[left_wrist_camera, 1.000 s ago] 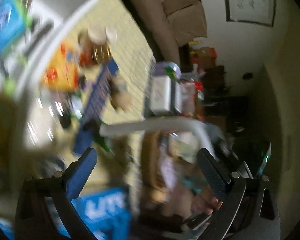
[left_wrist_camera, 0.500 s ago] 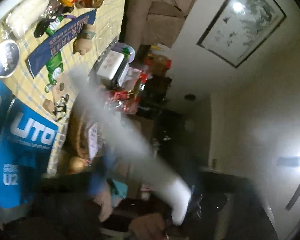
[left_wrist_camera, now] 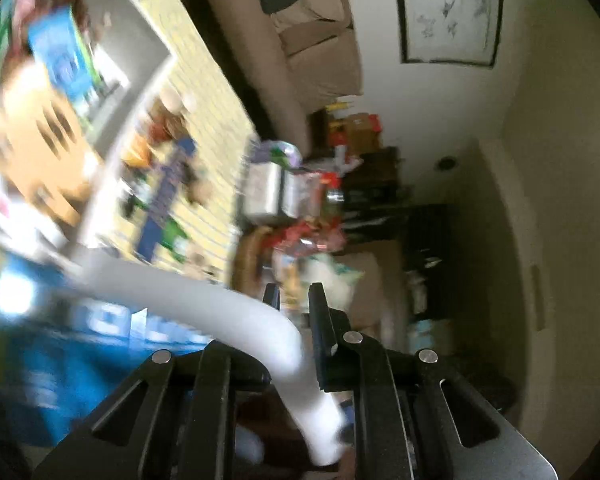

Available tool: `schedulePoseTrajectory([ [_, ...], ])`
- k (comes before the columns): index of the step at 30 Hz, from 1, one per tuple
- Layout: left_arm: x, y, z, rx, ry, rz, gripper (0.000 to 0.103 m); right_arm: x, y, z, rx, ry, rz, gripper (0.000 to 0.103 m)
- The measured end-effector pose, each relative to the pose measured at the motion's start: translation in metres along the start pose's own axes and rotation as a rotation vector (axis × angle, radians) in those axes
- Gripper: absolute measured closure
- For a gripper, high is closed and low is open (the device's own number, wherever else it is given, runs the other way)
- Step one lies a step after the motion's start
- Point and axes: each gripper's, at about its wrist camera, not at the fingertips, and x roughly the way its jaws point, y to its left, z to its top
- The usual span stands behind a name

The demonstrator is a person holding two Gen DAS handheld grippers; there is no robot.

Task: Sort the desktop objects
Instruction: 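Lift the white foam tube and carry it toward the white box, then lower the foam tube into the white box and open the right tool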

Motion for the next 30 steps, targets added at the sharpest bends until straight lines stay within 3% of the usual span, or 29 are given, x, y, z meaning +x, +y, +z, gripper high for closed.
schedulePoseTrajectory([
  [5,-0.029,0.012,0.058,0.050,0.048,0.239,0.089,0.058,0.010,0.048,0.026,-0.002,0.056,0.096],
  [9,-0.036,0.034,0.112,0.085,0.092,0.428,0.088,0.122,0.004,0.068,0.075,0.019,0.079,0.096],
  [13,-0.026,0.060,0.159,0.128,0.123,0.555,0.087,0.190,-0.003,0.071,0.127,0.054,0.100,0.097],
  [15,-0.020,0.073,0.175,0.161,0.141,0.578,0.086,0.226,-0.009,0.068,0.155,0.076,0.103,0.097],
  [18,-0.008,0.086,0.188,0.195,0.166,0.605,0.063,0.265,-0.015,0.063,0.166,0.114,0.083,0.097],
  [20,-0.005,0.100,0.198,0.179,0.166,0.647,0.057,0.289,-0.017,0.059,0.158,0.145,0.049,0.097],
  [22,-0.011,0.117,0.201,0.142,0.157,0.681,0.038,0.299,-0.018,0.056,0.137,0.165,0.021,0.097],
  [25,-0.024,0.127,0.198,0.150,0.143,0.760,0.021,0.302,-0.017,0.052,0.119,0.195,0.001,0.094],
  [28,-0.042,0.119,0.193,0.168,0.079,0.720,0.015,0.289,-0.013,0.052,0.090,0.197,-0.038,0.090],
  [30,-0.054,0.109,0.186,0.179,0.043,0.670,0.013,0.272,-0.009,0.052,0.071,0.166,-0.063,0.074],
])
